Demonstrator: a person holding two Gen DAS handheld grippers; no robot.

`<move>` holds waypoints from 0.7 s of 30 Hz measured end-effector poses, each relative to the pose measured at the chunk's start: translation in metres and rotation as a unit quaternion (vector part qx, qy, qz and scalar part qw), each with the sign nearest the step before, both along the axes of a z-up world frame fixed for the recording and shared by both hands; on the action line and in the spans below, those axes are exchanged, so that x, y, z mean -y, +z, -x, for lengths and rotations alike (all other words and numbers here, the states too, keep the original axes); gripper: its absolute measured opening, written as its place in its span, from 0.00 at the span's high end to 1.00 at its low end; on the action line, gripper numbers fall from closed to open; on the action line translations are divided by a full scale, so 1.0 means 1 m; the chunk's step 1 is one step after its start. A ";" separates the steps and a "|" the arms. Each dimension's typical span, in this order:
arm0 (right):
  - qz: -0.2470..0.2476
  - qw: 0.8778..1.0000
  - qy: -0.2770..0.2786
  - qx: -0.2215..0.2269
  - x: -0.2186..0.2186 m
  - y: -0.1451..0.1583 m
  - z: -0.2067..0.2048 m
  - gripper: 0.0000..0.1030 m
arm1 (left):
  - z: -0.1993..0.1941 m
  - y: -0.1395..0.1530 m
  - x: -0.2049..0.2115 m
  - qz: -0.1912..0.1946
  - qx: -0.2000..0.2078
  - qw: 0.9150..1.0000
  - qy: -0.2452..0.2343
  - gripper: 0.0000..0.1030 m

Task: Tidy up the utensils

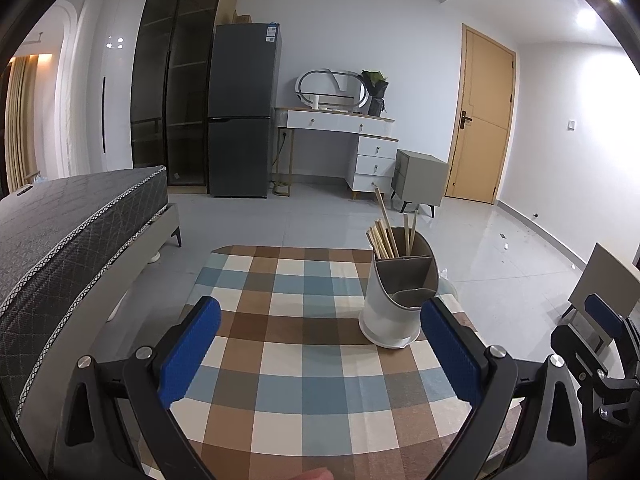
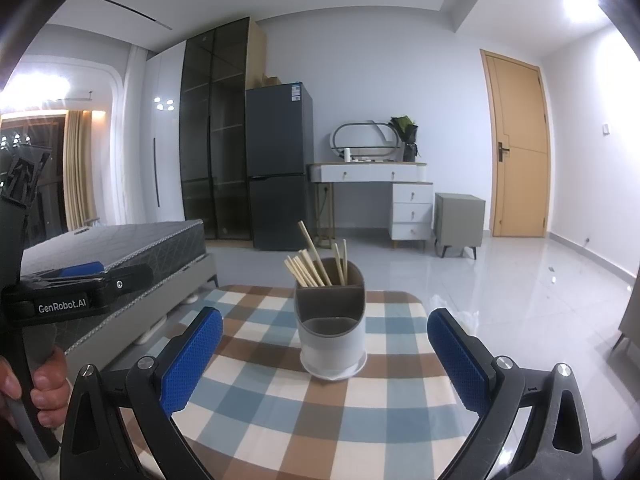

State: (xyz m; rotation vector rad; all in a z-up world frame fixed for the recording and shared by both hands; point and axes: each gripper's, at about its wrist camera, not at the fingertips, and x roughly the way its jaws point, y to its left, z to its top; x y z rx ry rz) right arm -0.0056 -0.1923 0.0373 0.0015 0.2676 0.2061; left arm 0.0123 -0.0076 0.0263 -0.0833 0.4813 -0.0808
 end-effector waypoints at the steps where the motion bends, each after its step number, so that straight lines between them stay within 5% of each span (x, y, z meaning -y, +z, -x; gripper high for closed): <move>1: 0.000 1.000 0.000 0.000 0.000 0.000 0.000 0.00 | 0.000 0.000 0.000 -0.001 -0.001 1.000 0.000 0.05; 21: 0.000 1.000 0.002 -0.002 0.000 0.000 0.001 0.00 | 0.003 0.002 -0.003 -0.001 0.011 1.000 0.013 0.05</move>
